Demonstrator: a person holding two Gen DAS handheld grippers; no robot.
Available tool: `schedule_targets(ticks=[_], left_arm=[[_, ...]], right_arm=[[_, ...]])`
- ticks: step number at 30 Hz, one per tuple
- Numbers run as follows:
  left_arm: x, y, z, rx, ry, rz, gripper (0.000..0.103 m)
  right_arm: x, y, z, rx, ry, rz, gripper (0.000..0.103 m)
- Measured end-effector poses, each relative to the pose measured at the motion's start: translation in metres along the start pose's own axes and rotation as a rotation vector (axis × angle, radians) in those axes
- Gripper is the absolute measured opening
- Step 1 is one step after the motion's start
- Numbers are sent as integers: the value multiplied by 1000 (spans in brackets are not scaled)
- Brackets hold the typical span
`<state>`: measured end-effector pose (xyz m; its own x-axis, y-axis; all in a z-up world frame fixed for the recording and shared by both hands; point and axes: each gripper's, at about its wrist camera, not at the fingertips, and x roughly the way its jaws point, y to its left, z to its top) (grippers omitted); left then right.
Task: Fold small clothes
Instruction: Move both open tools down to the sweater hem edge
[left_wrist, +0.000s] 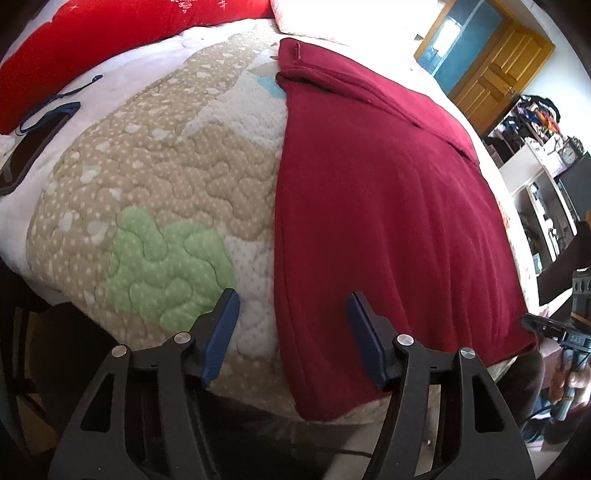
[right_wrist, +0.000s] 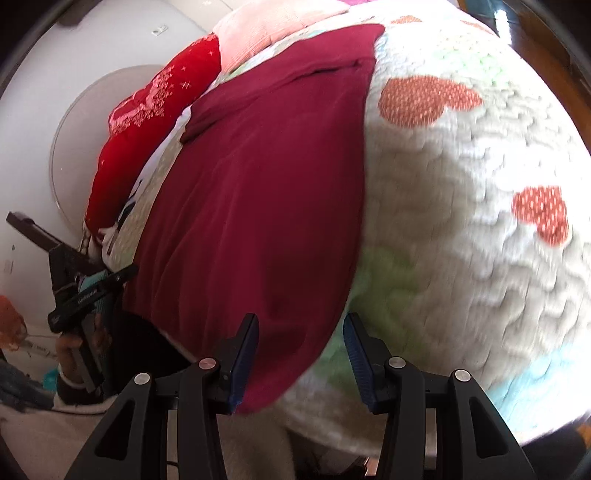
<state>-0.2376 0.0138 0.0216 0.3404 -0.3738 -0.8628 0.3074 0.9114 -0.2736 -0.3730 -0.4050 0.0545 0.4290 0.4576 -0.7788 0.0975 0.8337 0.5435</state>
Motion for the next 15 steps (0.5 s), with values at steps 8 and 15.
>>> schedule_targets(ticks=[8, 15], left_arm=[[0, -1, -13, -32, 4, -27, 71], [2, -5, -11, -7, 23, -13, 71]], right_arm=[[4, 3, -6, 12, -36, 24, 49], [6, -2, -8, 55, -75, 60, 51]])
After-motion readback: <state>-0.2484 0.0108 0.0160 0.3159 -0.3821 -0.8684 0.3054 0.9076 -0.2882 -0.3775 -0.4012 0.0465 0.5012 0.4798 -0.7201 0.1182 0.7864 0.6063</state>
